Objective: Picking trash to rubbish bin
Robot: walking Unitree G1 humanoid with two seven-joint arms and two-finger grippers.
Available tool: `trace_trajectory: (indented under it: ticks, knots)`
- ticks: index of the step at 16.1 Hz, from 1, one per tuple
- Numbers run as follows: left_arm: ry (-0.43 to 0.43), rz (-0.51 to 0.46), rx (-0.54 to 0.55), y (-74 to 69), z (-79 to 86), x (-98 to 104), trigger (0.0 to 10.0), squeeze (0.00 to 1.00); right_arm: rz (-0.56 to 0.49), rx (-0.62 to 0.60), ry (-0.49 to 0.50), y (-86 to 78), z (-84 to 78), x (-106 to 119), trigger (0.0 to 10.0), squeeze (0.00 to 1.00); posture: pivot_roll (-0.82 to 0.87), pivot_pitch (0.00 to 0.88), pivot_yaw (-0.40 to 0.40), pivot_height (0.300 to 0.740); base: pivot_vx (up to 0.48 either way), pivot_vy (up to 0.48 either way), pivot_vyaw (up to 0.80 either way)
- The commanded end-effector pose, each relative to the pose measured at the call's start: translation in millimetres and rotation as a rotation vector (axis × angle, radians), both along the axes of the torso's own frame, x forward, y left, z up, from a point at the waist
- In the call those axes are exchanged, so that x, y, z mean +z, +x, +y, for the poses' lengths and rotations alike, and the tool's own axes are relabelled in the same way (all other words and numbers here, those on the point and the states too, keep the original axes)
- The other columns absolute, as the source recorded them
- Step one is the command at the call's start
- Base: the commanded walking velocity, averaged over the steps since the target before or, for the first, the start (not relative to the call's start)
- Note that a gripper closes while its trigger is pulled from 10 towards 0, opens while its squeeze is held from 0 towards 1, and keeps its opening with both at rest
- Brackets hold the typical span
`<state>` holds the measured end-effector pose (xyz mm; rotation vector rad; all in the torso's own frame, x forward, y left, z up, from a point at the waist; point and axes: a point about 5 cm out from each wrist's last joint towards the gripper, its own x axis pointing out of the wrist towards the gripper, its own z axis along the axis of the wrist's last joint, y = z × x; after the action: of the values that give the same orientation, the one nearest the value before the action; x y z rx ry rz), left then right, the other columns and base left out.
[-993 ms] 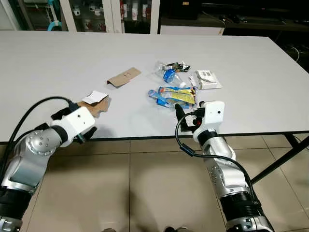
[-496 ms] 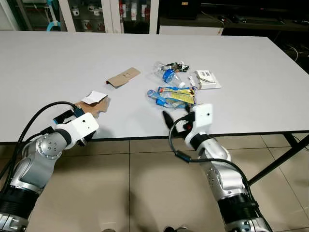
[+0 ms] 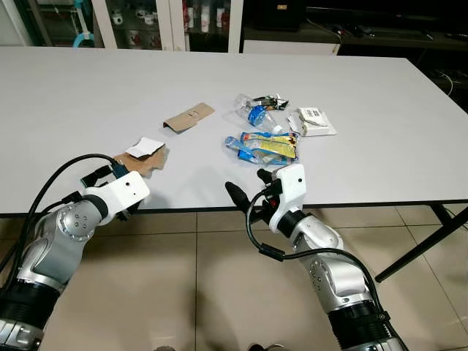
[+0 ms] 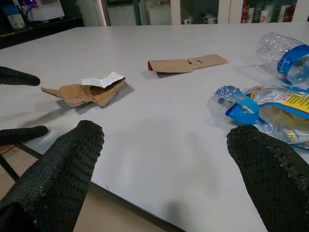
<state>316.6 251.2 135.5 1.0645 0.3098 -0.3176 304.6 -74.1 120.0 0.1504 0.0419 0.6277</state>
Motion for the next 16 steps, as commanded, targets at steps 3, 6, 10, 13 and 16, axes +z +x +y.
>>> trace_trajectory:
  ticks: [3, 6, 10, 13, 16]
  knots:
    - [0.124, 0.014, 0.005, 2.6, 5.4, -9.0, 10.0, 0.00, 0.003, 0.004, -0.001, -1.8, -2.5, 1.2, 10.0, 0.00, -0.01, 0.057, -0.058, 0.740, 0.000, 0.000, 0.00]
    - [0.128, 0.009, 0.016, 5.1, 6.3, -11.9, 10.0, 0.00, 0.004, 0.007, 0.003, -2.8, -2.0, 1.7, 10.0, 0.00, -0.01, 0.058, -0.059, 0.740, 0.000, 0.000, 0.00]
    - [0.173, -0.030, 0.076, 16.0, 11.3, -21.1, 10.0, 0.00, 0.002, 0.006, 0.004, -2.8, -2.5, 3.0, 10.0, 0.00, -0.01, 0.057, -0.058, 0.740, 0.000, 0.000, 0.00]
    - [0.176, -0.110, 0.084, 24.8, 5.2, -20.9, 10.0, 0.00, 0.002, 0.006, 0.009, -3.7, -2.6, 3.8, 10.0, 0.00, -0.02, 0.058, -0.061, 0.740, 0.000, 0.000, 0.00]
    - [0.153, -0.153, 0.069, 30.9, -4.8, -27.2, 10.0, 0.00, 0.001, 0.009, 0.012, -5.3, -2.2, 4.1, 10.0, 0.00, -0.03, 0.063, -0.061, 0.740, 0.000, 0.000, 0.00]
